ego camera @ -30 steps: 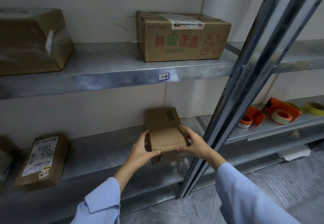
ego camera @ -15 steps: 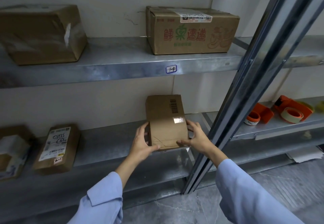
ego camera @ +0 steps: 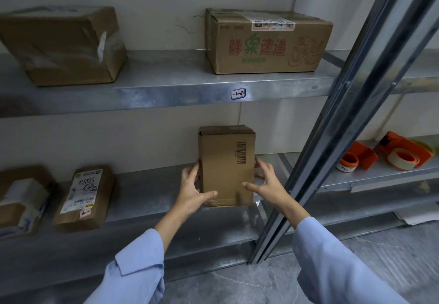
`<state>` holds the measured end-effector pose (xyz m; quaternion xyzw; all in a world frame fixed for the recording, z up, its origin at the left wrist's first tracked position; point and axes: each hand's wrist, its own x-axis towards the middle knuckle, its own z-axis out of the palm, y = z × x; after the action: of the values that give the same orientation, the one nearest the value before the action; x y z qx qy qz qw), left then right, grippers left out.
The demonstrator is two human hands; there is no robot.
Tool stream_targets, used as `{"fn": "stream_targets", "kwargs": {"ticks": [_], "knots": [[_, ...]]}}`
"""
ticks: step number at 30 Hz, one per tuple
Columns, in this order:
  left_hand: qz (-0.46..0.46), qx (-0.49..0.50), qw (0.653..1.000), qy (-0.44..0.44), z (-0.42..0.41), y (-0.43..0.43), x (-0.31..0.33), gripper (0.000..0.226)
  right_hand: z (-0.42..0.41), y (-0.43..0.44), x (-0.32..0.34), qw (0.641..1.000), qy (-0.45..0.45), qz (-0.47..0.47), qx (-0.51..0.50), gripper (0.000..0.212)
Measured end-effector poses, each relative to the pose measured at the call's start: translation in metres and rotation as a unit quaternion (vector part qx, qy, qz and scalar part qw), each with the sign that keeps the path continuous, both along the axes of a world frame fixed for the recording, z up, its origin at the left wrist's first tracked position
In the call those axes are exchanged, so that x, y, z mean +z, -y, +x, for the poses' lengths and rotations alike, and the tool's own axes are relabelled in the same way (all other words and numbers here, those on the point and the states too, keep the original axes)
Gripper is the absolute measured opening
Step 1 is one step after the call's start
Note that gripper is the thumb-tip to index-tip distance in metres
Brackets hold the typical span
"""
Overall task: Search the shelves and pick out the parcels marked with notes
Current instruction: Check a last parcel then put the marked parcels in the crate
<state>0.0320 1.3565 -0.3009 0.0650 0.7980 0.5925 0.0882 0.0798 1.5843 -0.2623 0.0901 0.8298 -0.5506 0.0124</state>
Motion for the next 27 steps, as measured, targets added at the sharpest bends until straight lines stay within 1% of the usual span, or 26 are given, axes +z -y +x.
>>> {"fn": "stream_targets", "kwargs": {"ticks": [4,7,9,11,12,14,18,21,23,26,27], "knots": [[0.03,0.001,0.999,-0.009,0.003,0.0,0.005,0.095,-0.001,0.002,0.001,1.0,-0.005,0.009,0.003,0.088],[0.073,-0.016,0.997,-0.009,0.005,-0.001,0.013,0.085,0.001,0.0,0.003,0.999,0.001,-0.046,0.001,0.087],[0.082,-0.025,0.996,-0.014,0.003,0.0,0.016,0.09,0.002,-0.002,0.003,0.998,-0.009,-0.065,0.002,0.096],[0.07,-0.038,0.997,-0.017,0.002,0.0,0.019,0.103,0.001,-0.002,0.005,0.997,-0.018,-0.07,0.006,0.112],[0.059,-0.043,0.997,-0.015,0.001,0.0,0.02,0.105,0.0,-0.002,0.005,0.998,-0.021,-0.066,0.006,0.119],[0.052,-0.044,0.998,-0.01,0.0,0.0,0.021,0.103,-0.001,-0.003,0.007,0.998,-0.026,-0.054,0.009,0.127],[0.055,-0.054,0.997,-0.01,0.0,-0.001,0.022,0.099,0.0,-0.014,0.004,0.999,-0.022,-0.038,0.018,0.119],[0.068,-0.054,0.996,-0.002,0.001,-0.002,0.023,0.096,0.001,-0.021,0.006,0.999,-0.017,-0.046,0.011,0.107],[0.088,-0.051,0.995,0.001,0.001,-0.003,0.021,0.094,0.001,-0.025,0.007,0.998,-0.01,-0.058,0.016,0.1],[0.105,-0.051,0.993,0.012,0.001,-0.005,0.018,0.081,0.001,-0.032,0.008,0.996,0.012,-0.093,0.01,0.092],[0.108,-0.052,0.993,0.014,0.0,-0.006,0.017,0.081,0.001,-0.034,0.008,0.994,0.013,-0.104,0.004,0.092]]}}
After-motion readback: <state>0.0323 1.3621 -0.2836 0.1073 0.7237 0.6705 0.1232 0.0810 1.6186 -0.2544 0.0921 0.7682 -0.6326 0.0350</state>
